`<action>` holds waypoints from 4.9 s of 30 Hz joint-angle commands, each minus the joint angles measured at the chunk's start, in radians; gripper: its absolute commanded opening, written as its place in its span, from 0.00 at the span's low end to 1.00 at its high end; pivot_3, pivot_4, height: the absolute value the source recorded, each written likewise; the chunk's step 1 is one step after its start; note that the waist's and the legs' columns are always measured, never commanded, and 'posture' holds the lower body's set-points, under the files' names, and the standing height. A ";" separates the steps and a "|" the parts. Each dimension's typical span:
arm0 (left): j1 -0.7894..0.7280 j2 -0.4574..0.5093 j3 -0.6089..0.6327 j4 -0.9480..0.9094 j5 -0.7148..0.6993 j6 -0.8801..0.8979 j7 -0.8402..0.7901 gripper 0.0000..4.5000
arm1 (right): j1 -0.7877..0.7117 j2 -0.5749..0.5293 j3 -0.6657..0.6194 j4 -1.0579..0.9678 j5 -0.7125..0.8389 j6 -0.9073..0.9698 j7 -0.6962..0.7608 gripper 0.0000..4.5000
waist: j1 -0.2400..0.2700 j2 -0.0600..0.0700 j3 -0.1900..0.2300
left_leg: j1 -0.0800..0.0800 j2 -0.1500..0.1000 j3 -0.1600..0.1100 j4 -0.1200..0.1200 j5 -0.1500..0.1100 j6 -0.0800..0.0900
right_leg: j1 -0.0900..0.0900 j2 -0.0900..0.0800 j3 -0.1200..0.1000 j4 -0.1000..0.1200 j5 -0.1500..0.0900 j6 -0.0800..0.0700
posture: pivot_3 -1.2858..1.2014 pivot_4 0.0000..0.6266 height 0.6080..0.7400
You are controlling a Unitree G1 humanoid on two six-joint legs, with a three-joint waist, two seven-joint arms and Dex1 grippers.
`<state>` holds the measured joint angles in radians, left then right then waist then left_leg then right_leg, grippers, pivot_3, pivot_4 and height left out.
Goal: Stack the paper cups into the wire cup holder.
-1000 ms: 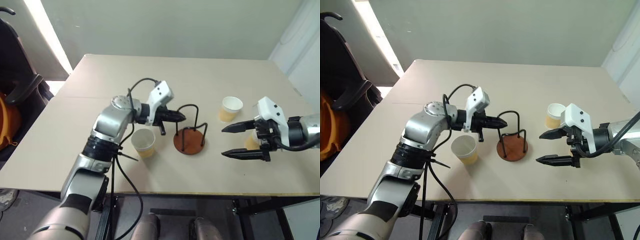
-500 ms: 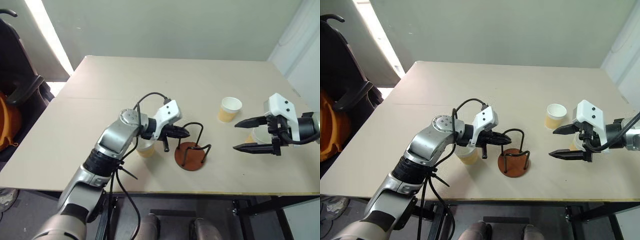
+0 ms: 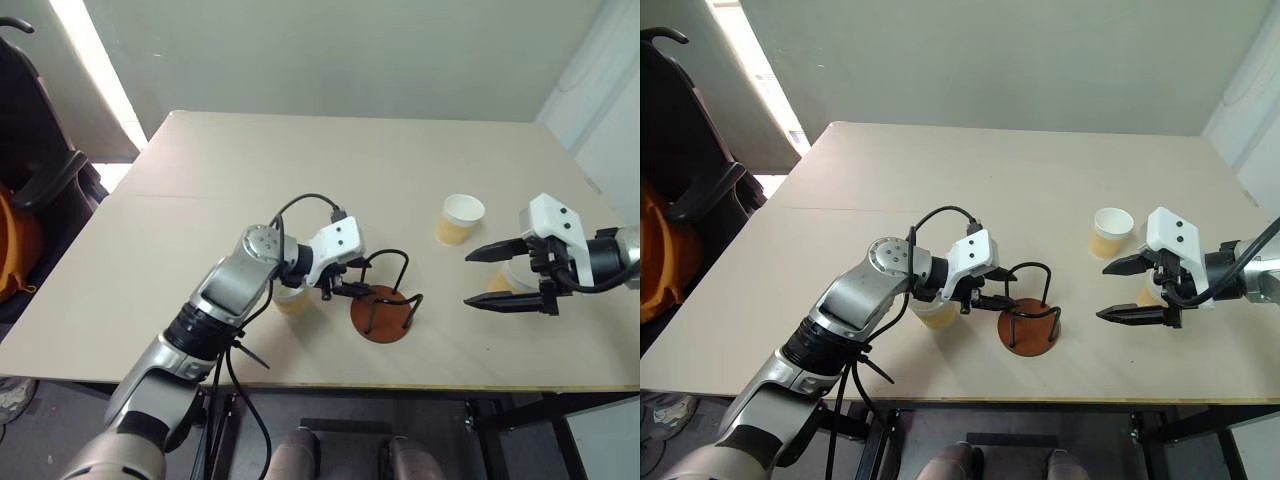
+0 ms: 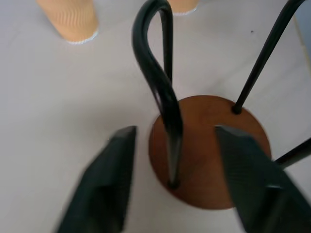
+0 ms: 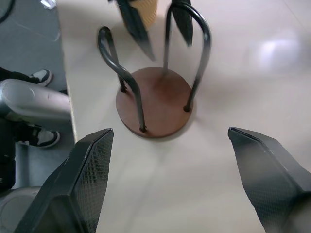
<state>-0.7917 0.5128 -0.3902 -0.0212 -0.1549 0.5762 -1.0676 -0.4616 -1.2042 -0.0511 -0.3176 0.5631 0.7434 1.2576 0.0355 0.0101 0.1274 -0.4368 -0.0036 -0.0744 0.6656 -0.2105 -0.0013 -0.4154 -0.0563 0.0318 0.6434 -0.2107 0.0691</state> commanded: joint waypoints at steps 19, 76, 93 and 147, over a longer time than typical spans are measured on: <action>-0.081 0.375 0.451 -0.226 -0.390 0.017 -0.289 1.00 | 0.071 -0.108 0.014 0.281 -0.265 -0.206 0.042 0.87 | -0.008 0.001 0.000 | -0.001 0.001 0.000 -0.002 -0.008 0.006 | -0.002 0.000 0.000 -0.001 -0.001 -0.002 | 0.52 0.24 1.00; 0.162 0.552 0.528 -0.353 -0.567 0.117 -0.196 1.00 | -0.424 0.169 0.185 -0.049 -0.030 -0.069 0.162 0.01 | -0.027 0.002 0.000 | 0.002 0.003 -0.005 -0.014 -0.003 -0.005 | -0.006 0.002 -0.004 0.002 -0.012 -0.025 | 0.52 0.24 1.00; 0.149 0.542 0.497 -0.336 -0.540 0.103 -0.178 1.00 | -0.439 0.191 0.271 -0.064 -0.140 -0.068 0.134 0.51 | -0.027 0.002 0.000 | 0.002 0.003 -0.005 -0.015 -0.003 -0.005 | -0.007 0.002 -0.005 0.003 -0.012 -0.026 | 0.52 0.24 1.00; 0.144 0.512 0.453 -0.291 -0.389 0.060 -0.088 1.00 | -0.778 0.298 0.282 0.487 -0.196 -0.440 0.357 0.01 | -0.032 0.003 0.000 | -0.001 0.006 -0.006 -0.022 0.001 -0.021 | -0.015 0.004 -0.006 0.002 -0.003 -0.031 | 0.52 0.24 1.00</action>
<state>-0.6486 1.0183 0.0385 -0.2972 -0.5463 0.6557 -1.1505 -1.2343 -0.8785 0.2698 0.3210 0.2260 0.1950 1.6069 0.0036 0.0129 0.1277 -0.4375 0.0021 -0.0803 0.6432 -0.2096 -0.0224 -0.4300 -0.0525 0.0260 0.6448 -0.2150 0.0372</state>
